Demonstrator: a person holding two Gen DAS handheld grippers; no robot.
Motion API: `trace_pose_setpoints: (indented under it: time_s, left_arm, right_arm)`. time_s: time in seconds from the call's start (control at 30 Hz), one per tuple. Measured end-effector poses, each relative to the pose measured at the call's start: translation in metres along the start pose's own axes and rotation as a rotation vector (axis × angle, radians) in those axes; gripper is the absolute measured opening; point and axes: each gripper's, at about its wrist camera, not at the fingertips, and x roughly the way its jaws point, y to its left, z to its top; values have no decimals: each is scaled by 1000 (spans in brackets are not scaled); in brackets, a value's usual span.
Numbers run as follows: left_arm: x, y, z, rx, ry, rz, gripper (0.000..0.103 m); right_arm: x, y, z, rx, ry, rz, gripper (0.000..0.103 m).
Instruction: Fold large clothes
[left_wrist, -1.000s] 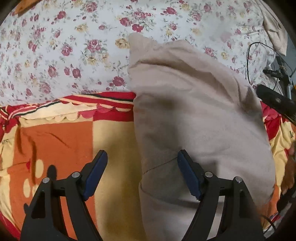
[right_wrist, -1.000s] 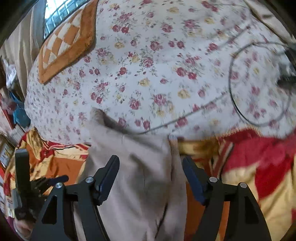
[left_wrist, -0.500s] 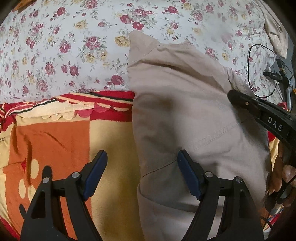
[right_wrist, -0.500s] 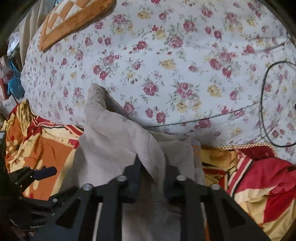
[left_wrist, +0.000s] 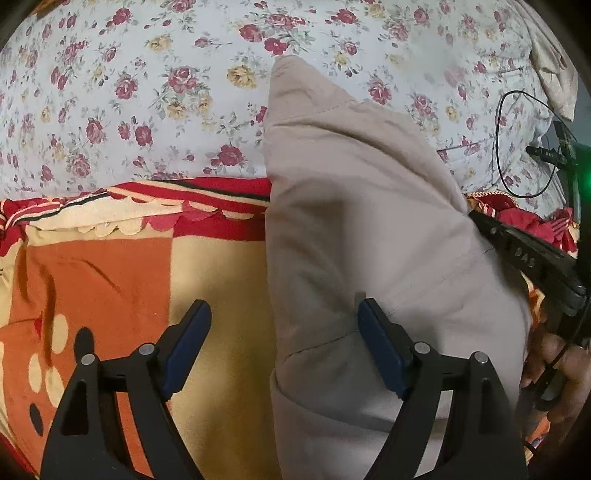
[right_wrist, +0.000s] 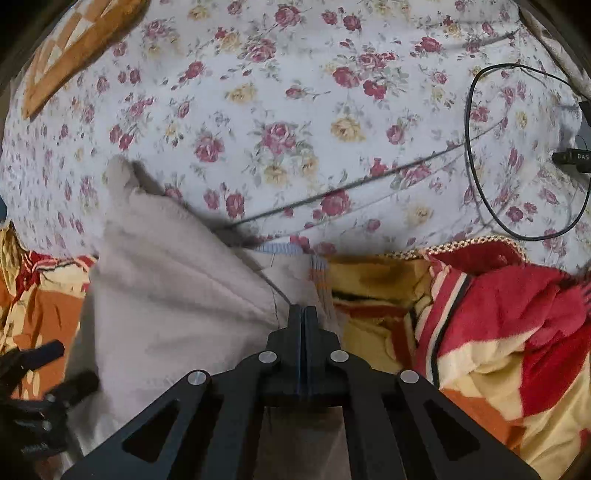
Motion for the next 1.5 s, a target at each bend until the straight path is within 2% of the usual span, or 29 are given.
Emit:
trace_pose_setpoints:
  time_s: [0.07, 0.13, 0.17, 0.37, 0.5, 0.63, 0.7, 0.77, 0.87, 0.93, 1.0, 1.03, 1.1, 1.23, 1.27, 1.37, 1.5]
  left_arm:
    - [-9, 0, -2, 9, -9, 5, 82]
    - [-19, 1, -8, 11, -28, -9, 82]
    - [-23, 1, -11, 12, -32, -18, 82]
    - [-39, -5, -38, 19, -30, -70, 82]
    - [-29, -10, -53, 43, 11, -62, 82]
    - [-16, -3, -61, -7, 24, -75, 85]
    - [-9, -2, -62, -18, 28, -72, 94]
    - [-6, -1, -62, -20, 31, -82, 96]
    - [-11, 8, -56, -50, 60, -149, 95]
    - [-21, 15, -52, -81, 26, -184, 95]
    - [-29, 20, -47, -94, -11, -208, 95]
    - [-31, 22, -44, -91, -14, -220, 96]
    - [-27, 26, -41, -92, 2, -236, 96]
    - [-7, 30, -37, -100, 68, -279, 96]
    - [0, 30, -37, -99, 84, -283, 96]
    - [8, 28, -37, -88, 84, -308, 100]
    - [16, 18, -28, -78, 77, -316, 103]
  right_arm:
    - [-15, -1, 1, 12, -30, -8, 8]
    - [-30, -1, 1, 17, -45, 11, 28]
    - [-40, 1, 0, 8, -53, 19, 30]
    - [-71, 22, -12, -59, -71, 44, 34]
    - [-80, 32, -24, -69, -69, 87, 39]
    - [-59, 36, -39, -110, -16, 47, 40]
    - [-42, 32, -47, -118, 6, 23, 38]
    - [-30, 20, -52, -85, 7, 15, 38]
    - [-35, -4, -49, 30, 25, 81, 42]
    - [-45, -17, -48, 73, 11, 95, 59]
    - [-52, -31, -50, 114, -9, 169, 69]
    - [-53, -37, -52, 132, -5, 225, 75]
    - [-50, -41, -52, 147, 16, 269, 82]
    - [-28, -41, -57, 147, 87, 367, 84]
    - [-21, -43, -59, 170, 99, 414, 85]
    - [-3, -47, -62, 225, 143, 517, 86]
    - [13, -47, -59, 252, 177, 600, 90]
